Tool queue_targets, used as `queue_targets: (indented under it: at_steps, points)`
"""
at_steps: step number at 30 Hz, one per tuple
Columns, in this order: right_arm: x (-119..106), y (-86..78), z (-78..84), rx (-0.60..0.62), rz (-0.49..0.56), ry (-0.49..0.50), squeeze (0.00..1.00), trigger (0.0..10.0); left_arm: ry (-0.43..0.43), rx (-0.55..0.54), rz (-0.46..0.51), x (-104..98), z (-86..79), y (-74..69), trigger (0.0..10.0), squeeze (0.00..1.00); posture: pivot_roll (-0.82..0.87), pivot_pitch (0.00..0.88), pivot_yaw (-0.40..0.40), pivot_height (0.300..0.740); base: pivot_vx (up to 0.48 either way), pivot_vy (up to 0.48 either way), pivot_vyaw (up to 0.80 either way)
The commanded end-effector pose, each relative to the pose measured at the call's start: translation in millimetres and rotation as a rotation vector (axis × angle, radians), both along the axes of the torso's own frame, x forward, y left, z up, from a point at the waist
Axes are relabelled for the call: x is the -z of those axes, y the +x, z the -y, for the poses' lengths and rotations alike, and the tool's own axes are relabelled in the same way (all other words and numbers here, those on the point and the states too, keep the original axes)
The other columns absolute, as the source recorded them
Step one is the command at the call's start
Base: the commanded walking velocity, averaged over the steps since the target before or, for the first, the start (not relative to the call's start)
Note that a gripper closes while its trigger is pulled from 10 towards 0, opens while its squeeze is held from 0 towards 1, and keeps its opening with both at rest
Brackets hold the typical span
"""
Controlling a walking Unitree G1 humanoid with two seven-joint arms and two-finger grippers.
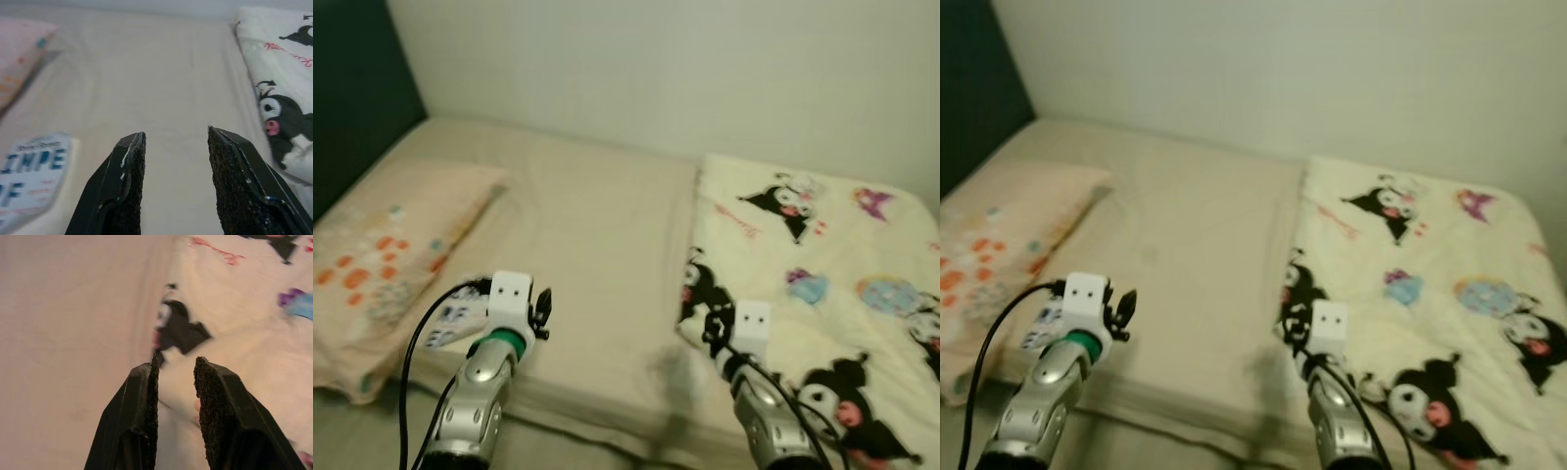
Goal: Clean up the room
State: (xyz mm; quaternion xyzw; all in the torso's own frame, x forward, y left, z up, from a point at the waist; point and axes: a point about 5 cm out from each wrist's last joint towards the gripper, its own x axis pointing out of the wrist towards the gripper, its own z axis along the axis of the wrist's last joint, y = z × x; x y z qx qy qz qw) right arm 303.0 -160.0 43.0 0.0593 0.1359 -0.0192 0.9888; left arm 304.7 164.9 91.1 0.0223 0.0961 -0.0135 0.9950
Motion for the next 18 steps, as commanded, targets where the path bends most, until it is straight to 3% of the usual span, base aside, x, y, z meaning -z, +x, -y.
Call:
queue_targets:
  at_steps: [1, 2, 4, 7, 16, 18]
  points:
    - [5, -3.1, -3.4, -0.002, -0.024, 0.022, 0.00, 10.0, -0.007, -0.012, -0.024, 5, -1.3, -2.6, 10.0, 0.00, 0.07, 0.023, -0.001, 0.740, 0.000, 0.000, 0.00]
    - [5, -3.1, -3.4, -0.002, -0.024, 0.022, 0.00, 10.0, -0.007, -0.012, -0.024, 5, -1.3, -2.6, 10.0, 0.00, 0.07, 0.023, -0.001, 0.740, 0.000, 0.000, 0.00]
    - [5, -3.2, -3.0, 0.000, -0.023, 0.022, 0.00, 10.0, -0.116, 0.000, 0.007, -2, 2.2, -2.6, 10.0, 0.00, 0.07, 0.022, -0.001, 0.740, 0.000, 0.240, 0.00]
    - [5, -3.0, -2.9, 0.000, -0.023, 0.021, 0.00, 10.0, -0.160, 0.018, 0.028, -6, 4.5, -1.6, 10.0, 0.00, 0.07, 0.023, -0.002, 0.740, 0.000, 0.480, 0.00]
    - [4, -2.3, -2.8, 0.001, -0.022, 0.021, 0.00, 10.0, -0.154, 0.005, 0.019, -5, 2.4, -0.8, 10.0, 0.00, 0.07, 0.021, -0.003, 0.740, 0.000, 0.480, 0.00]
    - [4, -2.0, -2.8, -0.001, -0.023, 0.021, 0.00, 10.0, -0.086, -0.024, 0.006, -1, -2.8, -0.8, 10.0, 0.00, 0.07, 0.021, -0.003, 0.740, 0.000, 0.000, 0.00]
